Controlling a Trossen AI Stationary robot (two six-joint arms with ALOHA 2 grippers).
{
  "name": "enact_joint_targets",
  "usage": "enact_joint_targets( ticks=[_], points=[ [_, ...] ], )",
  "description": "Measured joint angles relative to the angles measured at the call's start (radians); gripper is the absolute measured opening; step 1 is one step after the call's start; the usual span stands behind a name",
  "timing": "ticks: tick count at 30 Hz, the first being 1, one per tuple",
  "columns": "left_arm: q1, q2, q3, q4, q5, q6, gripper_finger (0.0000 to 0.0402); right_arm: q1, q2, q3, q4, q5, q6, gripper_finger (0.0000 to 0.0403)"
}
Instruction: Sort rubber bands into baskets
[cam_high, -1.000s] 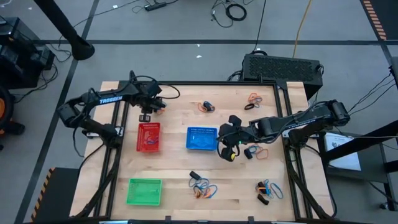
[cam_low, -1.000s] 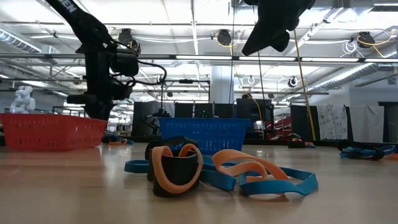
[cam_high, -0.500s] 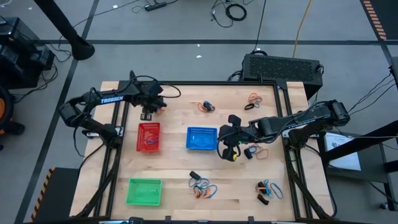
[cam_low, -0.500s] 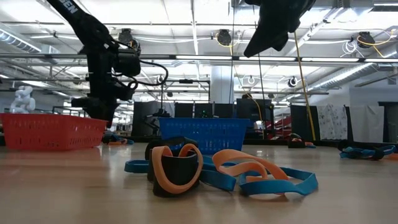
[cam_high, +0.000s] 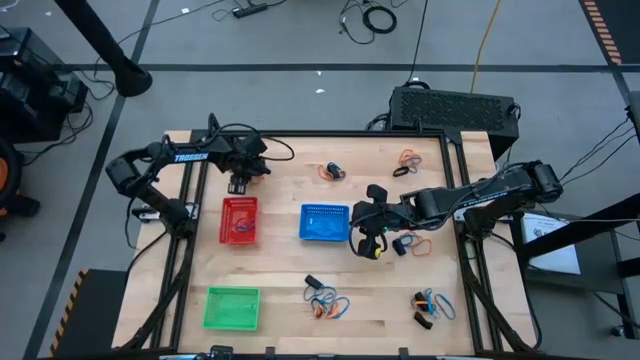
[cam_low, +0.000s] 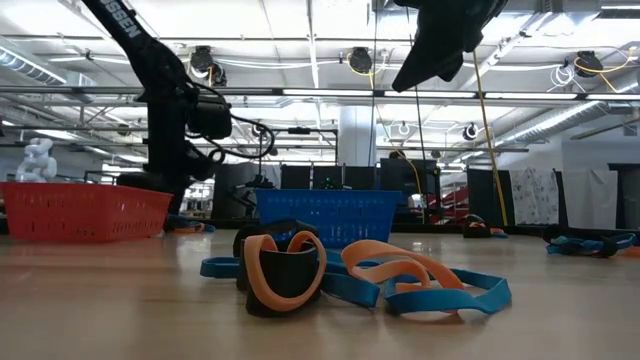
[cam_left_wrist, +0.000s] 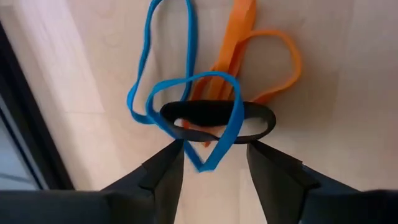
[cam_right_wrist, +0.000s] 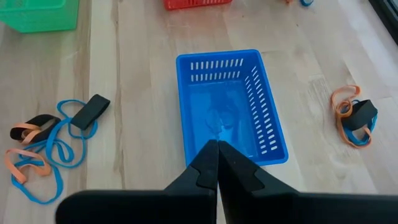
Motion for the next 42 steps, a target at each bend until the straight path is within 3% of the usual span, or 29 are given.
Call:
enact_joint_targets(
  ticks=[3, 10, 19, 31, 34, 40, 42],
  points=[
    [-0.004, -0.002, 0.000, -0.005, -0.024, -0.013, 0.0147, 0.000, 0.000, 0.000, 0.000, 0.004, 0.000, 0.0000],
    [-0.015, -0.003, 0.000, -0.007, -0.033, -0.081, 0.0014, -0.003, 0.000, 0.000, 0.001, 0.005, -0.014, 0.0000],
    [-0.032, -0.053, 0.041, -0.092, -0.015, -0.150, 0.0004, -0.003, 0.000, 0.000, 0.001, 0.004, -0.018, 0.0000],
    [-0.062, -0.315, 0.151, -0.197, 0.112, -0.395, 0.0001, -0.046, 0.000, 0.000, 0.001, 0.003, -0.022, 0.0000],
    [-0.079, -0.376, 0.172, -0.229, 0.197, -0.522, 0.0001, -0.064, 0.000, 0.000, -0.018, -0.013, -0.019, 0.0000],
    [-0.145, -0.471, 0.176, -0.299, 0.489, -0.878, 0.0000, -0.157, -0.027, -0.001, -0.165, -0.097, -0.026, 0.0000],
    [-0.194, -0.496, 0.176, -0.319, 0.528, -0.969, 0.0000, -0.201, -0.047, -0.001, -0.212, -0.101, -0.048, 0.0000]
  ],
)
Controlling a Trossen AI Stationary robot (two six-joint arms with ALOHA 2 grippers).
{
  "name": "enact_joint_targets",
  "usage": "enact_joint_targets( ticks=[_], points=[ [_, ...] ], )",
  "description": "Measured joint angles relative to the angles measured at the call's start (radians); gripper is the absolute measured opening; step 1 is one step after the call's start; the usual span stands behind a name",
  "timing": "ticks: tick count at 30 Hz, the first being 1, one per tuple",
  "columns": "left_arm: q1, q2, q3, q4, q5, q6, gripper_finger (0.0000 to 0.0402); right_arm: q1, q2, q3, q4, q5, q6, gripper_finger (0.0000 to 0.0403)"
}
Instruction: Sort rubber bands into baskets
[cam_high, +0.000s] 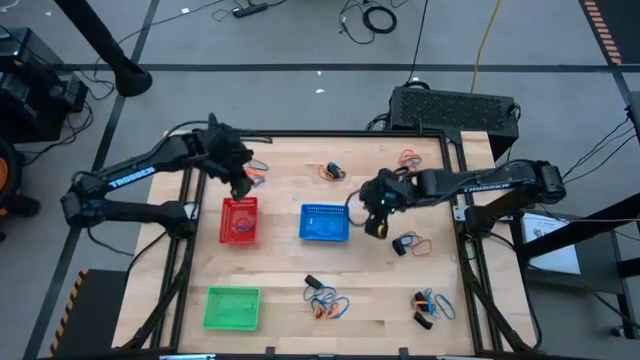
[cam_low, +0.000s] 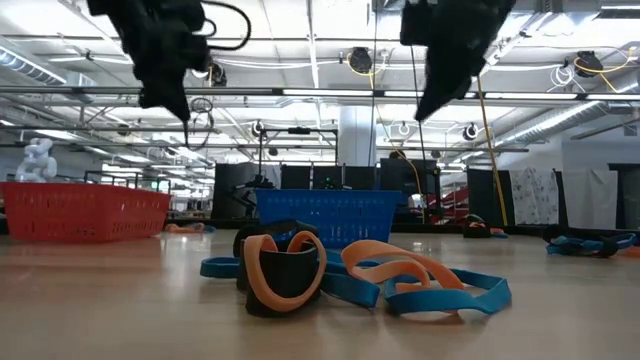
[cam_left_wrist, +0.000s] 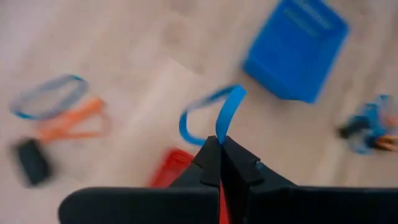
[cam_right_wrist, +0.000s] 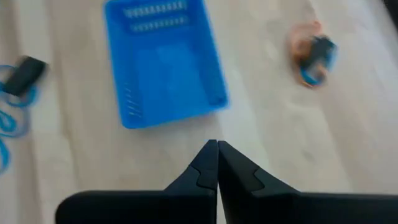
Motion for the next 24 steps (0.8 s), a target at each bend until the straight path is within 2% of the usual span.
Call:
enact_joint_targets(
  ticks=[4, 7, 16, 20, 24],
  points=[
    [-0.131, -0.050, -0.003, -0.045, -0.006, -0.125, 0.0000, -0.114, -0.042, 0.000, -0.068, -0.006, -0.054, 0.0000],
    [-0.231, -0.088, -0.017, -0.067, -0.048, -0.220, 0.0000, -0.216, -0.062, 0.000, -0.117, -0.005, -0.080, 0.0000],
    [-0.500, -0.145, -0.101, -0.090, -0.266, -0.527, 0.0000, -0.459, -0.062, -0.054, -0.179, -0.003, -0.094, 0.0000],
    [-0.570, -0.137, -0.166, -0.084, -0.310, -0.602, 0.0000, -0.550, -0.062, -0.102, -0.191, 0.003, -0.063, 0.0000],
    [-0.594, -0.129, -0.238, -0.081, -0.327, -0.652, 0.0000, -0.622, -0.062, -0.129, -0.187, 0.007, -0.049, 0.0000]
  ],
)
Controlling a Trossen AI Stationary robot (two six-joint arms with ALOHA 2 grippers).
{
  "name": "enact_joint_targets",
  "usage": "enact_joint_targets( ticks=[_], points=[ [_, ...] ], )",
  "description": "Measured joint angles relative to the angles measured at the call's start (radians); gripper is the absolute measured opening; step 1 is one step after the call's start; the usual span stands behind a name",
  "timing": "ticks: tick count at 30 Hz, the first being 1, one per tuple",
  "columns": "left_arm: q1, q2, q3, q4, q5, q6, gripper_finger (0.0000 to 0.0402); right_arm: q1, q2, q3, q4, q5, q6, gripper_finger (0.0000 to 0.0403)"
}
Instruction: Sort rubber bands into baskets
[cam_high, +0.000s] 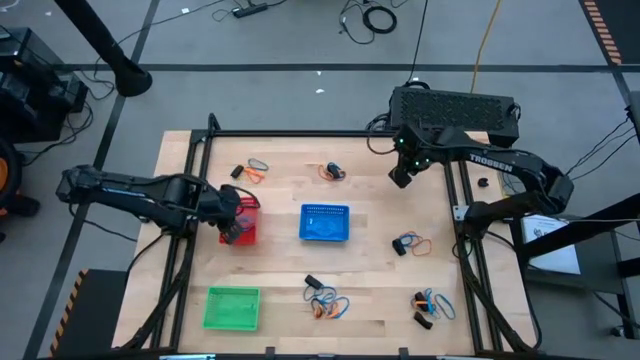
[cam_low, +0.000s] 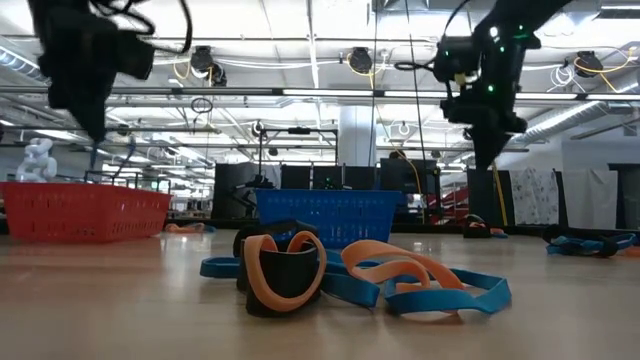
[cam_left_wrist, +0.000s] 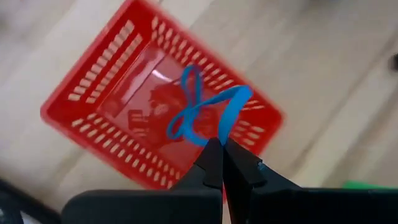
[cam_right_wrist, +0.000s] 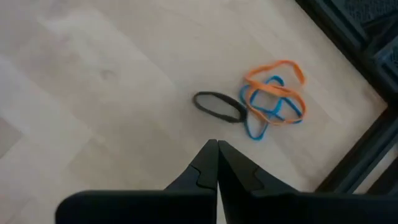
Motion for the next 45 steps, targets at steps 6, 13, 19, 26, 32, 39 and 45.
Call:
enact_joint_targets(
  ticks=[6, 13, 19, 26, 32, 39, 45],
  points=[
    [0.002, 0.000, -0.063, 0.013, -0.057, -0.055, 0.0000, -0.089, 0.000, -0.036, 0.082, -0.006, -0.015, 0.0000],
    [0.002, 0.000, -0.072, 0.033, -0.057, -0.080, 0.0005, -0.135, 0.000, -0.037, 0.088, -0.008, 0.000, 0.0000],
    [0.002, 0.000, -0.072, 0.085, -0.057, -0.073, 0.0052, -0.135, 0.000, -0.037, 0.096, -0.065, 0.008, 0.0000],
    [0.002, 0.000, -0.072, 0.095, -0.058, -0.072, 0.0105, -0.132, 0.000, -0.037, 0.101, -0.117, 0.015, 0.0000],
    [0.002, 0.000, -0.066, 0.103, -0.057, -0.045, 0.0112, -0.116, 0.000, -0.037, 0.099, -0.140, 0.030, 0.0000],
    [0.001, 0.002, -0.059, 0.422, -0.023, 0.201, 0.0113, -0.058, 0.000, -0.037, 0.099, -0.146, 0.066, 0.0000],
    [0.002, 0.063, -0.058, 0.788, 0.025, 0.438, 0.0113, 0.021, 0.000, -0.037, 0.098, -0.146, 0.117, 0.0000]
  ],
)
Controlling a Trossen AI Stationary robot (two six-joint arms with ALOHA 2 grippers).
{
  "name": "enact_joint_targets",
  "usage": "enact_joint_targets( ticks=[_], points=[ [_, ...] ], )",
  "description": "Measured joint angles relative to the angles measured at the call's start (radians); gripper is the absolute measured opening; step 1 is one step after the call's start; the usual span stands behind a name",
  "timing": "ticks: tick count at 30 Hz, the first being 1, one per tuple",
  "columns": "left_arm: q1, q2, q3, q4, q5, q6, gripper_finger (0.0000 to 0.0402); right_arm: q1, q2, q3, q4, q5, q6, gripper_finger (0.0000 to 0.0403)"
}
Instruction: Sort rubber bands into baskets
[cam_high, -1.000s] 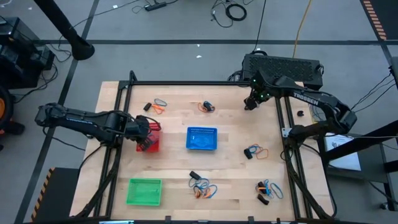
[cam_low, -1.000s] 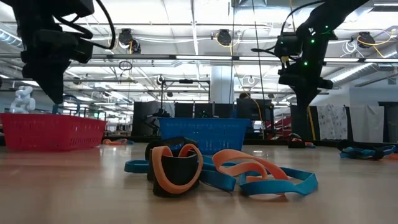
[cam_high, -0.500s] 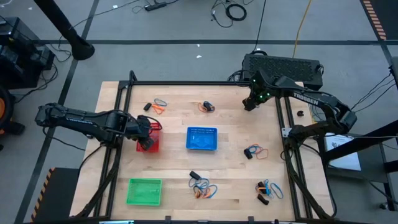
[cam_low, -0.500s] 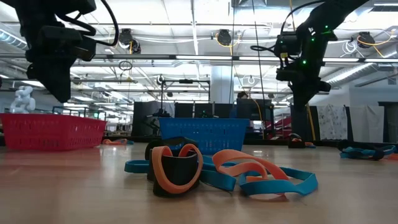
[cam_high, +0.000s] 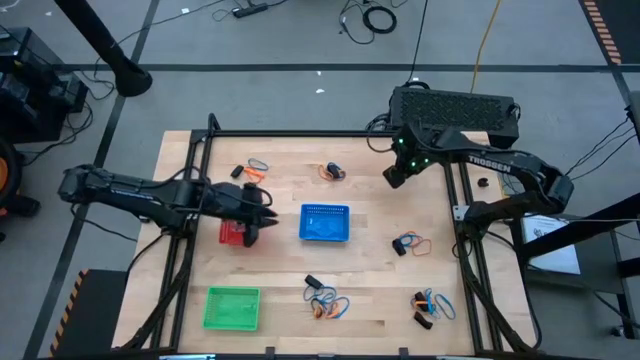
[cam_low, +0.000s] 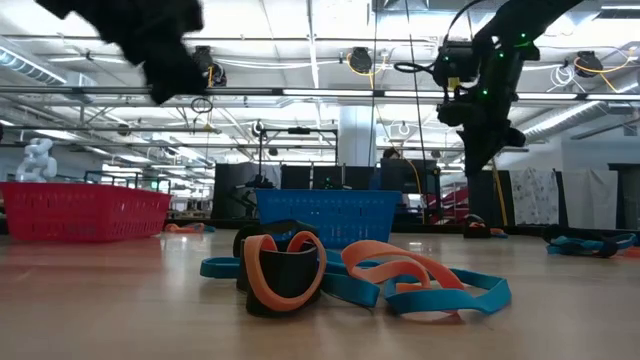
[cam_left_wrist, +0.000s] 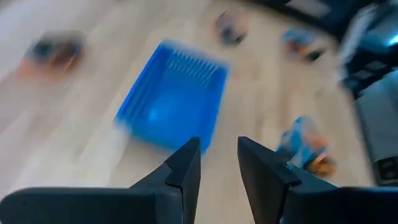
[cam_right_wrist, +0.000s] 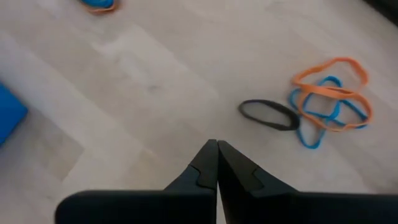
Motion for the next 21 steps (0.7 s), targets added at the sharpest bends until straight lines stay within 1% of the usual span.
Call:
enact_joint_targets(
  ticks=[5, 7, 8, 12, 16, 19, 21],
  points=[
    [-0.003, 0.104, 0.001, 0.286, 0.127, 0.092, 0.0113, 0.074, 0.000, 0.000, -0.006, 0.000, 0.044, 0.0000],
    [-0.012, 0.151, 0.004, 0.364, 0.152, 0.103, 0.0113, 0.105, 0.000, 0.000, -0.021, 0.000, 0.063, 0.0000],
    [-0.019, 0.177, 0.014, 0.378, 0.154, 0.115, 0.0113, 0.120, 0.000, 0.000, -0.030, 0.000, 0.072, 0.0000],
    [-0.051, 0.287, 0.092, 0.354, 0.156, 0.175, 0.0113, 0.187, 0.000, -0.001, -0.063, 0.000, 0.124, 0.0000],
    [-0.093, 0.414, 0.197, 0.322, 0.157, 0.254, 0.0113, 0.267, 0.000, -0.001, -0.078, 0.000, 0.174, 0.0000],
    [-0.121, 0.509, 0.284, 0.253, 0.158, 0.299, 0.0113, 0.346, 0.000, -0.001, -0.077, 0.000, 0.208, 0.0000],
    [-0.136, 0.573, 0.340, 0.211, 0.158, 0.301, 0.0113, 0.406, 0.000, -0.001, -0.076, 0.001, 0.223, 0.0000]
  ],
)
